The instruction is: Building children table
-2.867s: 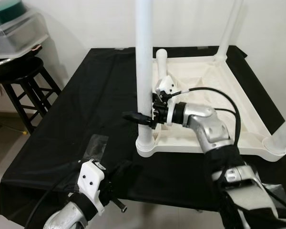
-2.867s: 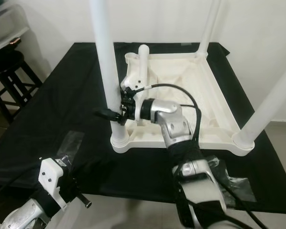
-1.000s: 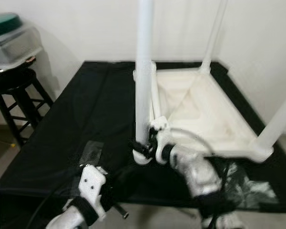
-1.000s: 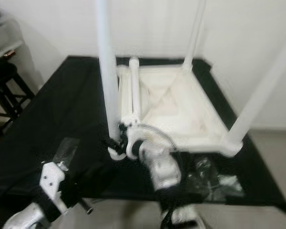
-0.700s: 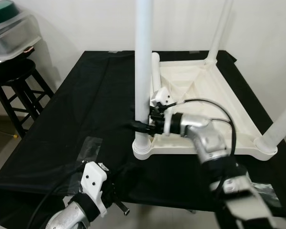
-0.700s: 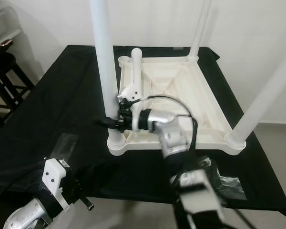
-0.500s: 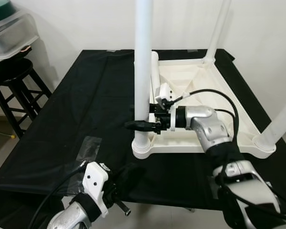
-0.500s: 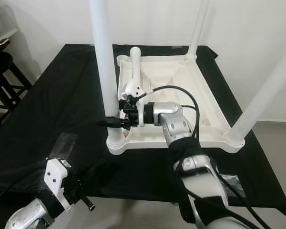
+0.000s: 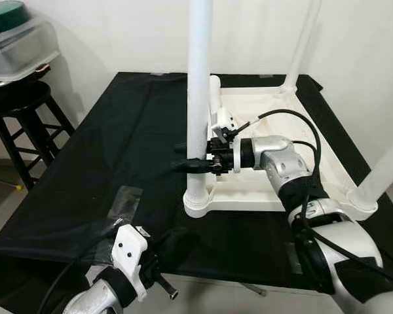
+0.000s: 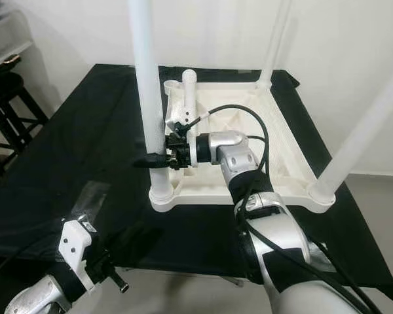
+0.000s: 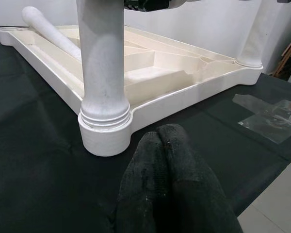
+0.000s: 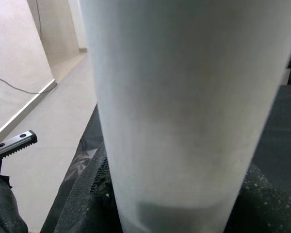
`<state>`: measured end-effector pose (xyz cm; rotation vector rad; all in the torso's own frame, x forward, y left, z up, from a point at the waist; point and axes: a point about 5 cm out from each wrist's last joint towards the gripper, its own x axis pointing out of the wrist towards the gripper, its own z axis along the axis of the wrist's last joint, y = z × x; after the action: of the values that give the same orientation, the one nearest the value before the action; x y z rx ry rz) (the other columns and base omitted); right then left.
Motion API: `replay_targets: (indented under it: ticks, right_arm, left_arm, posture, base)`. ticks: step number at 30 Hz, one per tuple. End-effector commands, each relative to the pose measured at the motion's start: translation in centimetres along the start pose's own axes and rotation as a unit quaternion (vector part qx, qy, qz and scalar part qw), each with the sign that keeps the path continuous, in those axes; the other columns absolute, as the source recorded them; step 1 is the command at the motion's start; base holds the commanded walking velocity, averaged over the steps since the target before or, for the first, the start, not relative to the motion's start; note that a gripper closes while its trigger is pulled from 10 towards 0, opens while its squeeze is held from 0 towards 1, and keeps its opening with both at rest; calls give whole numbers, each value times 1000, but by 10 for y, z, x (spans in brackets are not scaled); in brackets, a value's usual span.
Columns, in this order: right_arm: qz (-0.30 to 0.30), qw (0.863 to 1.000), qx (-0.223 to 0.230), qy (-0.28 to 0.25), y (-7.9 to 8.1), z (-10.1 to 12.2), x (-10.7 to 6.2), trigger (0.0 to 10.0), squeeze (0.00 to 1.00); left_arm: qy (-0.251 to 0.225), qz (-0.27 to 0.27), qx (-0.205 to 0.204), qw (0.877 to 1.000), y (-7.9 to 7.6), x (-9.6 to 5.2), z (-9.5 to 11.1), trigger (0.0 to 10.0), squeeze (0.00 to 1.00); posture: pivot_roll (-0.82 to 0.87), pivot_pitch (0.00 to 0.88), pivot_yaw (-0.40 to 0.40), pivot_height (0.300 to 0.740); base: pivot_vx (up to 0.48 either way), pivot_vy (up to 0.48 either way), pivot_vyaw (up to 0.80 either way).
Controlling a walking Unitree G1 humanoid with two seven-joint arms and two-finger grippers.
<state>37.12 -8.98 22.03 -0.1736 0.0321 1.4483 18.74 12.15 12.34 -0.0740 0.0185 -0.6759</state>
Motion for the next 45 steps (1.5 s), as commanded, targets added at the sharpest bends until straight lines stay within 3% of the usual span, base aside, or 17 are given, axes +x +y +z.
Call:
replay_targets:
  ticks: [1, 4, 6, 7, 8, 9, 10, 11, 17, 18, 19, 20, 24, 27, 28, 37, 45]
  right_arm:
    - [-18, 1000, 1, -2, 2, -10, -1, 0, 0]
    - [-37, 999, -2, 0, 1, -13, -4, 0, 0]
    - [-169, 985, 34, -8, 3, -31, -5, 0, 0]
    - [-169, 985, 34, -8, 3, -31, -5, 0, 0]
    - [-314, 941, 107, -60, 15, -44, 7, 0, 0]
    - [-361, 924, 125, -36, 42, -64, 15, 0, 0]
    - [-361, 924, 125, -36, 42, -64, 15, 0, 0]
    - [-371, 920, 121, -19, 72, -79, 27, 0, 0]
    - [-355, 929, 103, -10, 55, -76, 26, 0, 0]
    - [-354, 930, 101, -8, 55, -76, 27, 1686, 0]
    - [-354, 930, 101, -8, 55, -76, 27, 1686, 0]
    - [-357, 928, 106, -15, 55, -74, 24, 10000, 957]
    - [-351, 927, 124, -32, 57, -66, 22, 10000, 1000]
    - [-304, 942, 125, -65, 52, -45, 23, 10000, 1000]
    - [-257, 957, 102, -84, 47, -30, 22, 10000, 0]
    - [-42, 998, -29, -28, 15, 5, 4, 10000, 0]
    - [-51, 999, -16, -3, 1, 7, 12, 10000, 0]
  left_arm:
    - [5, 5, 0, 1000, 0, -1, -3, 10000, 0]
    - [5, 5, -1, 1000, 0, -1, -3, 10000, 0]
    - [4, 5, -1, 1000, 0, -2, -2, 10000, 0]
    - [4, 5, -1, 1000, 0, -2, -2, 10000, 0]
    - [3, 6, -1, 1000, 0, -3, -1, 10000, 0]
    - [1, 6, -1, 1000, 0, -4, 0, 10000, 0]
    - [1, 6, -1, 1000, 0, -4, 0, 10000, 0]
    - [1, 7, -1, 1000, 1, -3, 1, 10000, 0]
    - [1, 1, -4, 1000, 1, -2, 0, 10000, 0]
    - [1, 0, -4, 1000, 1, -2, 1, 10000, 0]
    - [1, 0, -4, 1000, 1, -2, 1, 10000, 0]
    - [-1, 7, -3, 1000, 1, -3, 1, 10000, 0]
    - [-4, 17, 0, 1000, 2, -3, 1, 10000, 0]
    - [-4, 16, 0, 1000, 2, -3, 1, 10000, 0]
    - [-4, 15, -1, 1000, 2, -2, 1, 10000, 0]
    - [-5, 14, -2, 1000, 3, 1, 0, 10000, 0]
    - [-5, 16, -1, 1000, 3, 2, -1, 10000, 0]
  posture:
    - [51, 62, -3, 740]
    - [49, 64, -3, 740]
    - [38, 82, -23, 740]
    - [38, 82, -23, 740]
    - [24, 89, -22, 740]
    - [27, 107, -13, 740]
    - [27, 107, -13, 740]
    - [27, 107, -13, 740]
    - [27, 96, -15, 740]
    - [16, 91, -14, 740]
    - [16, 91, -14, 740]
    - [28, 97, -16, 740]
    - [24, 93, -19, 740]
    - [19, 91, -15, 740]
    - [17, 85, -13, 740]
    - [18, 67, -10, 740]
    - [37, 58, -10, 740]
  base:
    - [0, 0, 0]
    - [0, 0, 0]
    - [0, 0, 0]
    - [0, 0, 0]
    - [0, 0, 0]
    - [0, 0, 0]
    - [0, 0, 0]
    - [0, 0, 0]
    - [0, 0, 0]
    - [0, 0, 0]
    - [0, 0, 0]
    - [0, 0, 0]
    - [0, 0, 0]
    - [0, 0, 0]
    - [0, 0, 0]
    - [0, 0, 0]
    - [0, 0, 0]
